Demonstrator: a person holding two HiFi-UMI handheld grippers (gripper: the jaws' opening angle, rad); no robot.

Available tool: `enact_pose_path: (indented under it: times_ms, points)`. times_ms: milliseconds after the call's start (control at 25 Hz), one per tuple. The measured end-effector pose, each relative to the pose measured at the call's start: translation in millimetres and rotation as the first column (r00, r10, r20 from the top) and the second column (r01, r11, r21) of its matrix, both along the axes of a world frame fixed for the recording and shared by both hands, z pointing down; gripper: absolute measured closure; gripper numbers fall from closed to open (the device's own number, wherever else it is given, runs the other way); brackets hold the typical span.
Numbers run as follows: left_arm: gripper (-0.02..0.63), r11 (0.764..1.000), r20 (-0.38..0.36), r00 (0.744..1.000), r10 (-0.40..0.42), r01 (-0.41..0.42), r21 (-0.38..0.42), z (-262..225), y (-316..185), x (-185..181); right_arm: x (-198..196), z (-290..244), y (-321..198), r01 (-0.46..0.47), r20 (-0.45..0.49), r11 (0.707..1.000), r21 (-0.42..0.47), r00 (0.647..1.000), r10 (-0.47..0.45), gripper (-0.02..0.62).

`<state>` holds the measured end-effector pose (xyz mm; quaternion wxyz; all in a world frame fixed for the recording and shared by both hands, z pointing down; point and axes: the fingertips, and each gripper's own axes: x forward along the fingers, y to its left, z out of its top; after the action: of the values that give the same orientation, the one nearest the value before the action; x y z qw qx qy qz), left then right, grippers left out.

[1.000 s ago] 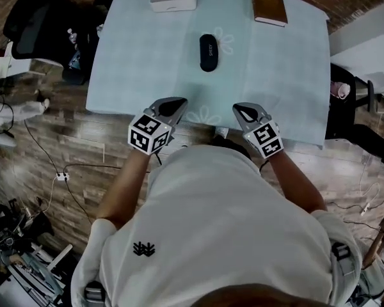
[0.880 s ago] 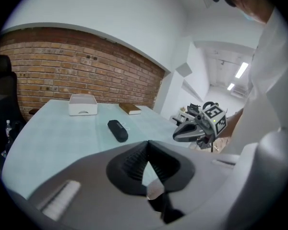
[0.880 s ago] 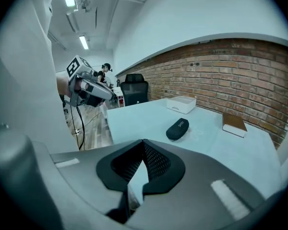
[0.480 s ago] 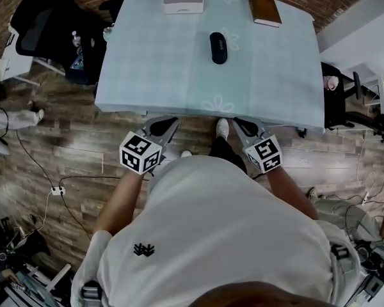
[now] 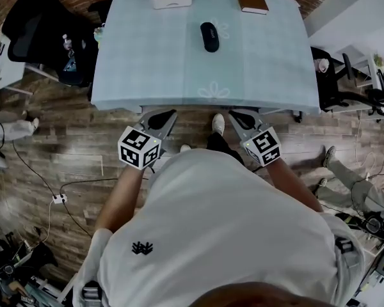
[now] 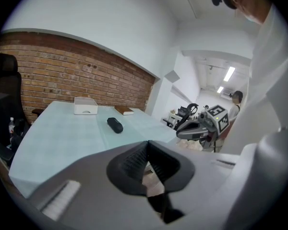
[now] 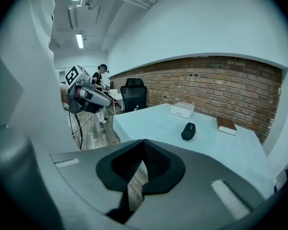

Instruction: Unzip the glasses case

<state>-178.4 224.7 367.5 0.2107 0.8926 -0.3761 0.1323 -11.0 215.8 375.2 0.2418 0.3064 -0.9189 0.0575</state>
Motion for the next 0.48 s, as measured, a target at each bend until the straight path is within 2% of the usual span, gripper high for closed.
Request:
enact_pose_path:
  times_ms: [480]
  points:
    - [0.549, 1.000, -0.015, 1.000, 0.016, -0.016, 0.015, -4, 6, 2, 9, -13, 4, -0.051, 0.010, 0.998, 0.030, 0.999, 0.051, 0.594]
